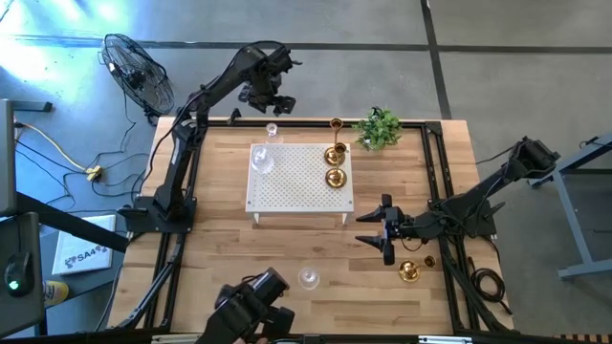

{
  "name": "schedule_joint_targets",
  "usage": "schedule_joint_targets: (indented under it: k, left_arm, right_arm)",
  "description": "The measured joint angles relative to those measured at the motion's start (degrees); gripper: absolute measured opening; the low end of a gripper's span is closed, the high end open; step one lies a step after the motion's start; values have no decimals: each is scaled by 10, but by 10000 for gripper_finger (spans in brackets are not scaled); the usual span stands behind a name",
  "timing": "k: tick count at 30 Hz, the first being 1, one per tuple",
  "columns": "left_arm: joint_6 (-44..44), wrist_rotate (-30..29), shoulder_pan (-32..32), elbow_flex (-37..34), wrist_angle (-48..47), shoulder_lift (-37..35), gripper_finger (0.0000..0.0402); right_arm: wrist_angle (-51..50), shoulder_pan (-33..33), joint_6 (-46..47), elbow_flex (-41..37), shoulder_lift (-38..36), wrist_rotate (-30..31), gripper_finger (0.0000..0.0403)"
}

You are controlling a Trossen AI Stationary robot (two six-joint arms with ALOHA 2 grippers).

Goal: Pick & Place candle stick holders
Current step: Put the top transparent glass candle holder on the shelf aligned with the other transparent glass candle holder

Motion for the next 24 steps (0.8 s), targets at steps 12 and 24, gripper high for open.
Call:
schedule_joint_targets:
  k: [12,24]
  left_arm:
    - [0,16,0,0,-3,46,234]
    - [14,13,1,0,-7,47,234]
  right_arm:
    - [-8,0,0,0,0,-4,246]
    - [-8,0,0,0,0,1,246]
